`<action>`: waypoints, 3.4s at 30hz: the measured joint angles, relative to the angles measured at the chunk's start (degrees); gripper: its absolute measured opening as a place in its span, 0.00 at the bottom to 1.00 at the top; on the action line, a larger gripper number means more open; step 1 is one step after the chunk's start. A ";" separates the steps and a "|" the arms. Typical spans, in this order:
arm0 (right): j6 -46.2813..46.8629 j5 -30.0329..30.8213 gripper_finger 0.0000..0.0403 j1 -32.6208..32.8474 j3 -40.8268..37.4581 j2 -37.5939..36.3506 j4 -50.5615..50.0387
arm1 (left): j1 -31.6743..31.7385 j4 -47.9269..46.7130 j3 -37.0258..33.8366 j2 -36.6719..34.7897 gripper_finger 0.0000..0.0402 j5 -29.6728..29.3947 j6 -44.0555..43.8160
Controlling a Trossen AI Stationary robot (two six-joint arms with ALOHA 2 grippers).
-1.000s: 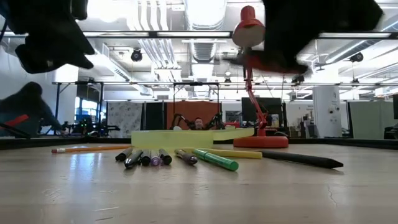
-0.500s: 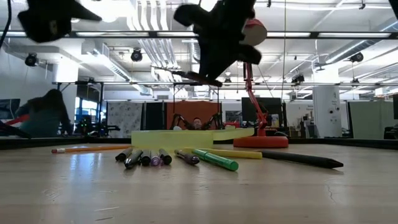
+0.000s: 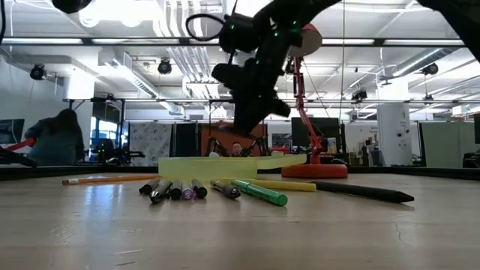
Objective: Pick & place school supplies into a supply box
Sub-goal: Put the black scissors into the yellow supply box
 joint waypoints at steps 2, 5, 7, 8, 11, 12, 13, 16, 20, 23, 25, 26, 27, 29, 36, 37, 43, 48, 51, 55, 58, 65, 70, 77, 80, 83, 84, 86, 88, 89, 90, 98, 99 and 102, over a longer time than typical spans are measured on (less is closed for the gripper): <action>-0.61 -0.99 0.12 -0.41 0.00 1.54 1.00 | 0.60 0.15 -0.16 -0.38 0.27 -0.04 -0.51; -2.42 -0.87 0.12 -0.96 -0.02 3.35 1.34 | 1.55 0.12 -0.82 -0.72 0.27 -0.54 -2.19; -4.02 -0.58 0.12 -1.19 -0.02 3.95 1.57 | 1.95 0.02 -1.15 -0.78 0.27 -1.03 -2.52; -4.67 -0.51 0.12 -1.30 -0.02 4.07 1.55 | 2.29 0.15 -1.24 -0.78 0.27 -1.33 -2.62; -6.75 -0.60 0.12 -1.81 0.00 4.34 1.84 | 2.88 0.14 -1.46 -0.80 0.27 -1.38 -2.67; -7.36 -0.64 0.12 -1.98 0.00 4.39 1.82 | 3.17 0.12 -1.50 -0.80 0.27 -1.38 -2.67; -7.79 -0.66 0.12 -2.23 0.00 4.41 1.86 | 3.49 0.12 -1.51 -0.80 0.27 -1.39 -2.67; -9.28 -0.64 0.12 -2.64 0.00 4.41 2.00 | 4.27 0.10 -1.62 -0.80 0.27 -1.40 -2.67; -10.74 -0.69 0.12 -2.71 0.00 4.41 3.21 | 5.24 0.13 -1.68 -0.80 0.27 -1.40 -2.66; -11.10 -2.07 0.12 -2.75 0.00 4.49 3.97 | 5.62 0.14 -1.91 -0.78 0.27 -1.40 -2.65; -11.04 -3.71 0.12 -2.84 0.00 4.63 4.16 | 5.62 0.12 -2.06 -0.78 0.27 -1.40 -2.66; -10.95 -4.41 0.13 -2.84 0.00 4.75 4.07 | 5.62 0.12 -2.15 -0.78 0.27 -1.40 -2.67; -10.93 -4.71 0.15 -2.84 0.00 4.97 4.19 | 5.62 0.12 -2.19 -0.78 0.27 -1.40 -2.67; -10.42 -4.80 0.21 -2.64 0.02 5.46 4.18 | 5.62 0.16 -2.25 -0.78 0.27 -1.40 -2.67; -7.35 -4.35 0.39 -2.51 0.02 6.18 4.15 | 5.60 0.31 -2.27 -0.78 0.27 -1.37 -3.93; -7.22 -4.17 0.41 -2.53 0.02 6.15 4.13 | 5.60 0.31 -2.28 -0.76 0.27 -1.35 -3.93; -7.12 -3.53 0.42 -2.23 0.02 2.88 4.22 | 5.58 0.09 -3.48 -0.70 0.27 -1.17 -3.98; -6.09 2.10 0.40 -1.13 0.00 -0.67 3.48 | 5.60 -0.46 -6.25 -0.70 0.27 -1.07 -7.69; -5.33 5.95 0.38 -0.32 0.02 -3.54 1.15 | 5.66 -1.45 -8.78 -0.67 0.27 -0.14 -12.41; -4.38 9.83 0.35 0.43 -0.54 -6.13 -1.94 | 6.42 -1.50 -13.16 -0.64 0.27 3.53 -18.87; -3.10 9.98 0.34 0.72 -1.19 -7.69 -2.10 | 7.58 -1.55 -16.33 -0.50 0.27 5.30 -22.42; -2.89 12.40 0.34 3.41 -1.70 -10.46 -6.52 | 15.55 -1.13 -19.09 -0.41 0.27 15.80 -16.82; -3.37 21.45 0.34 7.39 -1.70 -13.14 -15.12 | 23.73 -2.31 -13.94 0.94 0.27 24.28 1.64; -0.92 26.44 0.33 13.26 -3.35 -17.71 -20.53 | 34.44 -3.41 -7.37 6.56 0.27 37.98 33.46; 3.38 26.57 0.30 15.53 -5.00 -20.12 -21.40 | 36.69 -1.74 -5.53 9.36 0.27 43.70 41.94; 9.19 27.95 0.27 18.62 -7.42 -23.23 -21.53 | 38.10 -2.37 -3.80 12.61 0.27 44.03 49.67; 11.30 29.11 0.26 19.72 -8.35 -24.37 -21.61 | 38.73 -2.45 -3.08 14.07 0.27 44.73 51.85; 15.72 31.58 0.24 21.88 -10.47 -26.52 -21.73 | 40.39 -2.80 -1.69 16.88 0.27 47.80 55.80; 20.32 33.37 0.22 23.77 -12.77 -28.73 -21.73 | 42.59 -3.96 0.26 20.19 0.27 50.83 58.30; 22.60 33.80 0.21 24.63 -13.99 -29.68 -21.76 | 43.82 -4.78 1.38 22.10 0.27 51.87 59.26; 24.78 34.03 0.20 25.42 -15.16 -30.47 -21.69 | 45.08 -6.04 2.56 24.07 0.27 52.76 60.26; 38.07 34.02 0.17 29.97 -25.43 -33.57 -21.12 | 51.78 -17.57 13.41 38.00 0.27 57.26 70.69; 39.43 33.99 0.17 30.48 -26.34 -33.58 -21.11 | 52.17 -18.39 14.58 39.54 0.27 58.04 71.61; 42.84 33.87 0.18 31.82 -28.41 -33.58 -20.86 | 53.19 -19.17 17.63 43.34 0.23 60.35 72.92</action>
